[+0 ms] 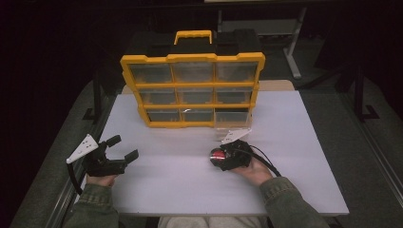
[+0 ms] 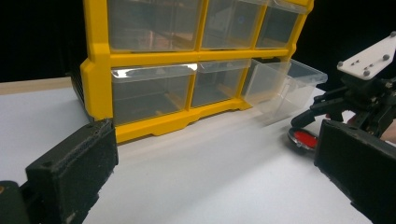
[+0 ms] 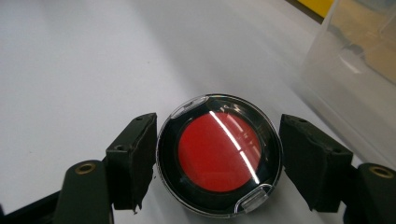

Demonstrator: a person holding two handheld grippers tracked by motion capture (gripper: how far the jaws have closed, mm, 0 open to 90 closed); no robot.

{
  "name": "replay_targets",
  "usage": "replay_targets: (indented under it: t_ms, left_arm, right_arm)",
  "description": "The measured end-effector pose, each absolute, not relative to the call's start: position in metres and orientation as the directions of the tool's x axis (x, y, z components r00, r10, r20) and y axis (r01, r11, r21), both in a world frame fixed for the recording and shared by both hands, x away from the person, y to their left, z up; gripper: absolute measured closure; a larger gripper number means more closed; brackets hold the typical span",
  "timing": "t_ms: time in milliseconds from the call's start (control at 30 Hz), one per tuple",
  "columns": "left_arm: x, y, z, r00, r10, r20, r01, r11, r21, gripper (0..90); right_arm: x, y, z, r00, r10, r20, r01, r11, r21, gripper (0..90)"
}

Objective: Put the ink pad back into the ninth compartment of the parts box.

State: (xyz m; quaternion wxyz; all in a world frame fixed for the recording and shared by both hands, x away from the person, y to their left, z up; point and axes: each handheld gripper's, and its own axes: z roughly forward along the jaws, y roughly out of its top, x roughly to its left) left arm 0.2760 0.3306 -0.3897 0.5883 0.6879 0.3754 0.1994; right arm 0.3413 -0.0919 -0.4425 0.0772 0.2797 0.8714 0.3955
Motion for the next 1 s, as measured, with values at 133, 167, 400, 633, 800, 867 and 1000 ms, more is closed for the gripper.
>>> replay_targets:
  t_ms: [133,167,400,633,800,867,1000]
  left_arm:
    - [0.276,0.330,-0.390,0.640,0.750,-0.165,0.281,-0.029,0.959,0.0]
    - [0.276,0.330,-0.390,0.640,0.750,-0.166,0.282,-0.028,0.959,0.0]
    - [0.277,0.329,-0.390,0.645,0.746,-0.166,0.283,-0.032,0.958,0.0]
    - [0.277,0.329,-0.391,0.645,0.748,-0.158,0.283,-0.042,0.958,0.0]
    - [0.277,0.328,-0.391,0.643,0.749,-0.158,0.285,-0.043,0.958,0.0]
    - [0.278,0.328,-0.391,0.641,0.751,-0.162,0.289,-0.040,0.957,0.0]
    - [0.278,0.328,-0.391,0.641,0.751,-0.161,0.289,-0.041,0.956,0.0]
  right_arm:
    - [0.339,-0.094,-0.437,-0.832,0.546,0.094,0.425,0.521,0.740,28.7]
    - [0.339,-0.095,-0.435,-0.831,0.548,0.096,0.427,0.519,0.740,28.7]
    - [0.336,-0.103,-0.421,-0.828,0.550,0.107,0.425,0.492,0.760,28.7]
    - [0.330,-0.109,-0.403,-0.840,0.537,0.080,0.385,0.486,0.784,28.7]
    - [0.327,-0.110,-0.395,-0.847,0.526,0.076,0.374,0.488,0.789,28.7]
    - [0.327,-0.110,-0.391,-0.849,0.524,0.074,0.370,0.487,0.791,28.7]
    - [0.327,-0.110,-0.381,-0.851,0.519,0.078,0.369,0.485,0.793,28.7]
